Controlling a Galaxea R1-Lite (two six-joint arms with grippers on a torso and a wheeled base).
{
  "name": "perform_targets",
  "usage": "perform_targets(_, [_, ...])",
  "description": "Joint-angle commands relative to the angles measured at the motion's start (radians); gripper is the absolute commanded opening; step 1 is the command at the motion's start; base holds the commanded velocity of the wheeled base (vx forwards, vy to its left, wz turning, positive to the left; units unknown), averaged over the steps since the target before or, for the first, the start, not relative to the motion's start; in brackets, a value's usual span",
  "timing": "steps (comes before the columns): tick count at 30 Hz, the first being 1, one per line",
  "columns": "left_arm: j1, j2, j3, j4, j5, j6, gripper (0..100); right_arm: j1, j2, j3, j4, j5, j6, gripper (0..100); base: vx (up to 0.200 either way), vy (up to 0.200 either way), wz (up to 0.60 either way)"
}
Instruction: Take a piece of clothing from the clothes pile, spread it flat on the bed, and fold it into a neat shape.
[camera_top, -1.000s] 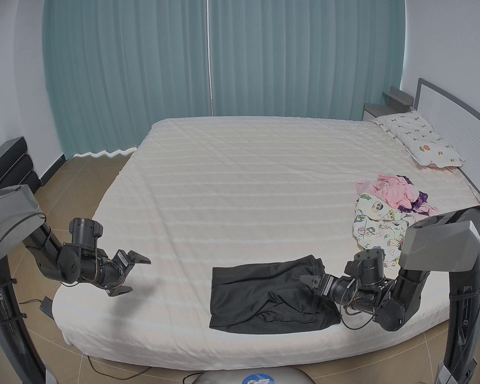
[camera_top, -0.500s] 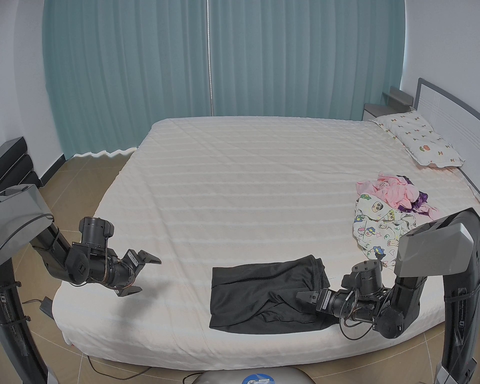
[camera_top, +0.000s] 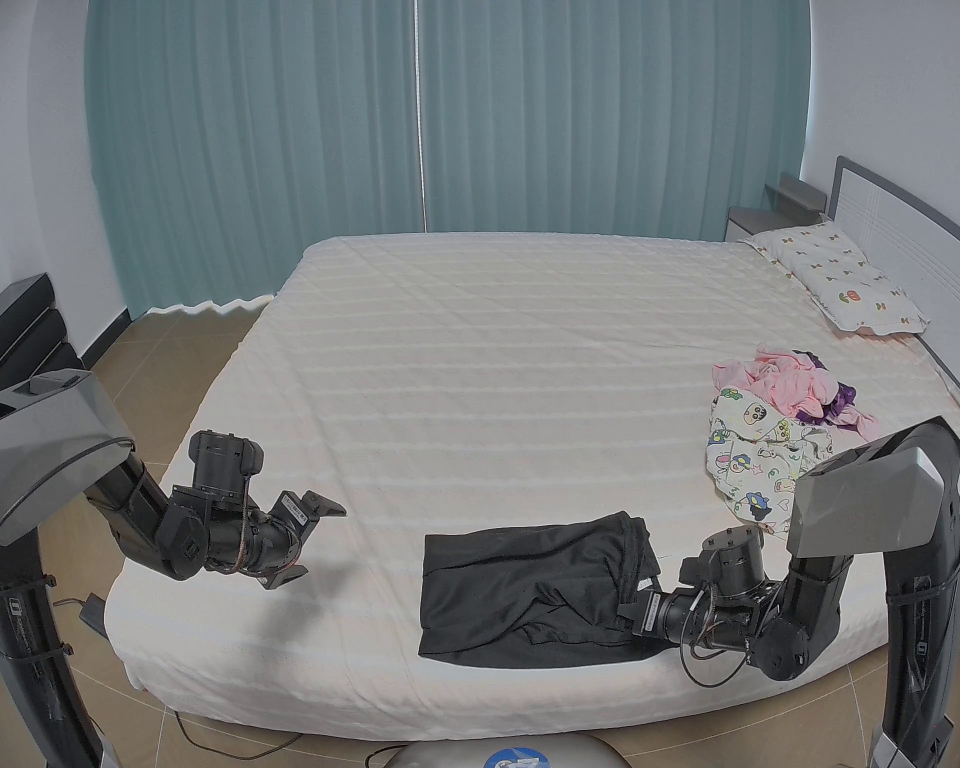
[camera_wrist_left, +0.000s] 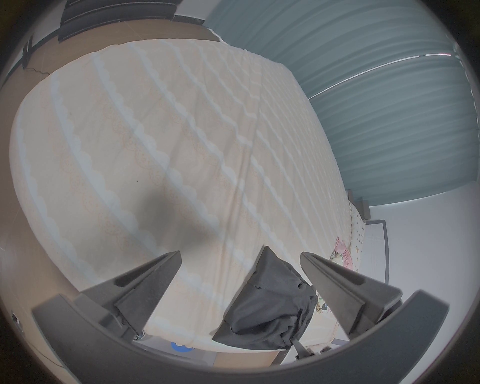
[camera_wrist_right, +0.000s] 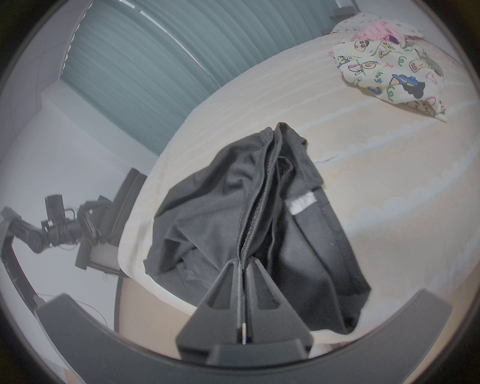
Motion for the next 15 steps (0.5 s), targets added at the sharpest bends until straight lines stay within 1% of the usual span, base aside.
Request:
perform_targets(1, [-0.008, 0.022, 0.002, -0.012, 0.009, 0.000, 100, -0.021, -0.034, 0.036, 0.008, 0.001, -0.018, 0, 0.000, 0.000, 0.00])
perform_targets(3, [-0.008, 0.025, 0.002, -0.012, 0.011, 0.002, 100, -0.037, -0.045, 0.045, 0.008, 0.007, -0.019, 0, 0.000, 0.000, 0.00])
perform_targets(4, [-0.008, 0.024, 0.002, -0.012, 0.011, 0.002, 100, -0.053, -0.063, 0.062, 0.010, 0.022, -0.019, 0, 0.000, 0.000, 0.00])
perform_targets(6, [-0.008, 0.025, 0.000, -0.012, 0.011, 0.002, 100, -0.075, -0.092, 0.096, 0.011, 0.076, -0.028, 0, 0.000, 0.000, 0.00])
perform_targets(7, [-0.008, 0.025, -0.001, -0.012, 0.011, 0.002, 100, -0.092, -0.105, 0.111, 0.011, 0.114, -0.036, 0, 0.000, 0.000, 0.00])
perform_targets(8, [-0.008, 0.025, -0.001, -0.012, 0.011, 0.002, 100, -0.092, -0.105, 0.111, 0.011, 0.114, -0.036, 0, 0.000, 0.000, 0.00])
perform_targets(9, [-0.008, 0.027, -0.003, -0.010, 0.012, 0.002, 100, -0.123, -0.106, 0.115, 0.011, 0.159, -0.056, 0, 0.000, 0.000, 0.00])
perform_targets(11, [-0.008, 0.030, -0.003, -0.012, 0.012, 0.002, 100, -0.150, -0.086, 0.111, 0.010, 0.162, -0.073, 0, 0.000, 0.000, 0.00])
perform_targets(15, [-0.008, 0.030, -0.003, -0.012, 0.014, 0.002, 100, -0.164, -0.072, 0.112, 0.010, 0.163, -0.088, 0, 0.000, 0.000, 0.00])
